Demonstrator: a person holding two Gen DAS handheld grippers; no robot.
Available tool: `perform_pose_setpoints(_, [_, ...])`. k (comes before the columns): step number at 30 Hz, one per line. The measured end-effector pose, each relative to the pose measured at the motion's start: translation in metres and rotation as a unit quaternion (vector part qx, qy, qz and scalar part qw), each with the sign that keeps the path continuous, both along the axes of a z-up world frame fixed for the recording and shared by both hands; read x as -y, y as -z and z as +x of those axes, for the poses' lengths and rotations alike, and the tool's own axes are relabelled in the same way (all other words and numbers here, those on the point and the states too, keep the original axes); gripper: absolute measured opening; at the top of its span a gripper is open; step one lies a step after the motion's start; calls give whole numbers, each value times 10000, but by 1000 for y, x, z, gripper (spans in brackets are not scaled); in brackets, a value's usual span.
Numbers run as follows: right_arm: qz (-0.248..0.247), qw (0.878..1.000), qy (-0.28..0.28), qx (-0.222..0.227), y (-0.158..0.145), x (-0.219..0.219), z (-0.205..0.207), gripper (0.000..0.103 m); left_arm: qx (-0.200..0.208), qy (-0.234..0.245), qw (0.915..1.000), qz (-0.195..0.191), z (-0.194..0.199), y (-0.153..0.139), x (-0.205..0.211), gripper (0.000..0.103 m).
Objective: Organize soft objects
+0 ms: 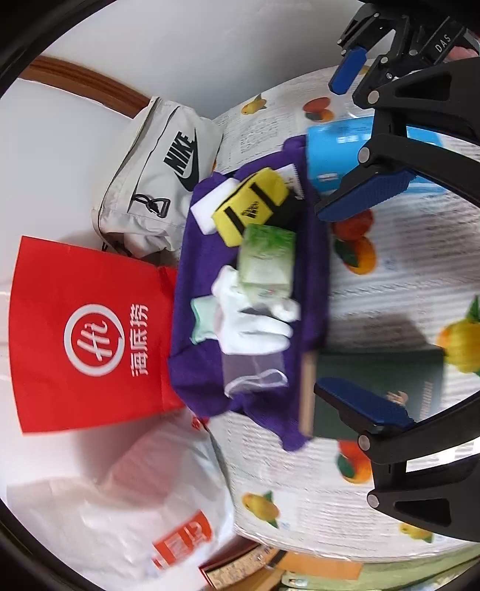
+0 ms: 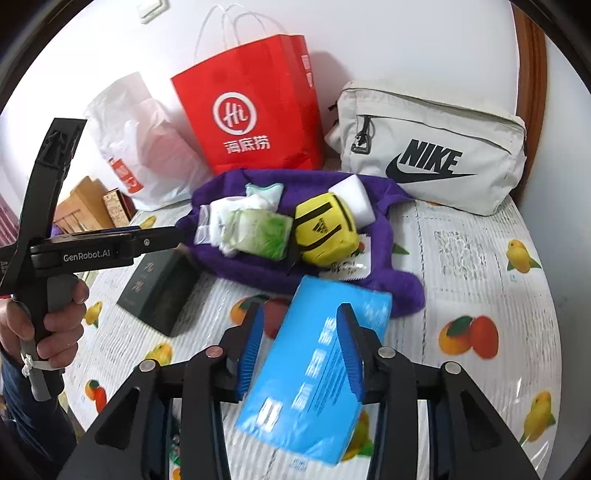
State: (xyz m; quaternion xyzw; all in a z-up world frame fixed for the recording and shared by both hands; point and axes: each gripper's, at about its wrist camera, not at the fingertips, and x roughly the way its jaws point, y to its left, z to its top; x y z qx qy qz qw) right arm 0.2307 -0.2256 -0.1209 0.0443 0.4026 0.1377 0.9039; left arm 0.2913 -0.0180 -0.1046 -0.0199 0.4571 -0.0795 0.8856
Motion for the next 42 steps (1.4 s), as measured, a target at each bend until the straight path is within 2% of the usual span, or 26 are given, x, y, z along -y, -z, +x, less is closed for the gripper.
perform_pose_setpoints(6, [91, 9996, -264, 10, 6, -19, -31, 43, 59, -292, 9993, 237, -43, 4, -22, 85])
perform_pose_setpoints(11, [100, 9976, -683, -27, 21, -45, -52, 43, -102, -633, 9977, 204, -71, 16, -51, 85])
perform_pose_setpoints(16, [99, 9944, -1042, -139, 36, -71, -66, 43, -45, -971, 9947, 323, -95, 21, -76, 85])
perform_pose_setpoints(20, [-10, 9895, -1443, -109, 45, -94, -77, 43, 82, -1143, 9933, 116, -111, 21, -93, 85])
perform_pose_setpoints(25, [-49, 9829, -1832, -197, 65, -121, -79, 43, -15, -1199, 9928, -18, -117, 32, -103, 85])
perform_pose_setpoints(35, [-698, 9686, -2339, -471, 110, -166, -77, 43, -116, -1374, 9901, -264, -134, 49, -130, 85])
perform_pose_setpoints(36, [-733, 9683, -2356, -379, 110, -168, -78, 42, -132, -1387, 9899, -277, -136, 51, -131, 85])
perform_pose_setpoints(37, [-753, 9677, -2381, -335, 110, -169, -78, 31, -148, -1398, 9897, -283, -137, 53, -132, 85])
perform_pose_setpoints(39, [-724, 9664, -2442, -344, 110, -172, -76, 21, -159, -1390, 9897, -299, -138, 55, -133, 85])
perform_pose_setpoints(42, [-816, 9686, -2331, -275, 105, -171, -73, 20, -173, -1364, 9900, -322, -138, 57, -134, 85])
